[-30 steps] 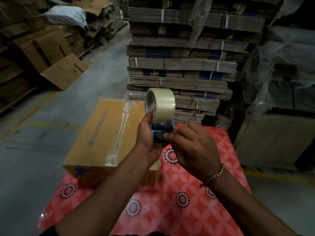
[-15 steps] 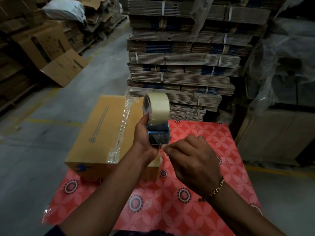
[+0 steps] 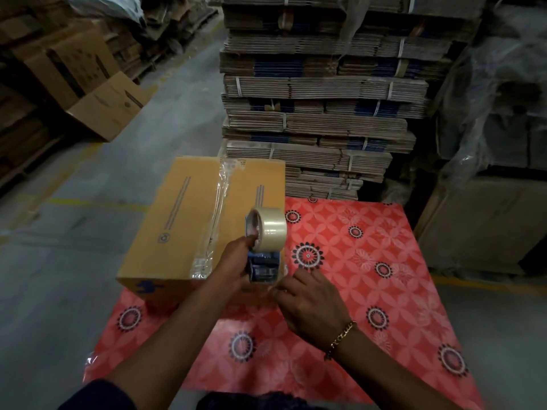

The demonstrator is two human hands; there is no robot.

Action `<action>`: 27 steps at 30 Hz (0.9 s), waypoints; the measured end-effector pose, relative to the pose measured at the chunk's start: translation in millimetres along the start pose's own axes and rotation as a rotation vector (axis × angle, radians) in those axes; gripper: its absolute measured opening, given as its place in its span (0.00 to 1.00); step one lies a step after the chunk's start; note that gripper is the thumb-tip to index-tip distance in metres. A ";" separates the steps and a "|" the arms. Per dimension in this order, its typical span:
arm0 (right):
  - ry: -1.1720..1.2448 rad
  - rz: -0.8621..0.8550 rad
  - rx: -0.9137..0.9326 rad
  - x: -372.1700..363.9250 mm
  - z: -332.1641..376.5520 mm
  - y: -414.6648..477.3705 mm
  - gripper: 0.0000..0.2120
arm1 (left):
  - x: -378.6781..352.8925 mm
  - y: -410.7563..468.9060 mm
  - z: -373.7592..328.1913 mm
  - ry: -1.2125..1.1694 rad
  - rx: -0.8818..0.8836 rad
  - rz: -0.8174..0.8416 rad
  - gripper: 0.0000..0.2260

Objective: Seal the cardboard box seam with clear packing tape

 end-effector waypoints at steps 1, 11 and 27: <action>0.000 0.020 -0.003 -8.4 1.9 -0.1 0.05 | 4.5 7.2 -4.2 0.045 -0.066 -0.010 0.05; 0.018 0.146 -0.066 -49.1 13.5 -0.2 0.13 | 31.4 53.8 -10.3 1.048 -0.581 -0.186 0.13; 0.031 0.241 -0.105 -59.3 18.9 -0.2 0.15 | 61.1 -55.2 44.4 1.077 -1.046 0.161 0.13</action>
Point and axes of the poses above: each hand's wrist, its own y-axis towards the middle knuckle, its own x-axis out of the back of the hand, z = x × y, the point moved 5 cm from there along y, towards the middle knuckle, and after that the axes turned 10 degrees about -y, right-handed, at the moved point
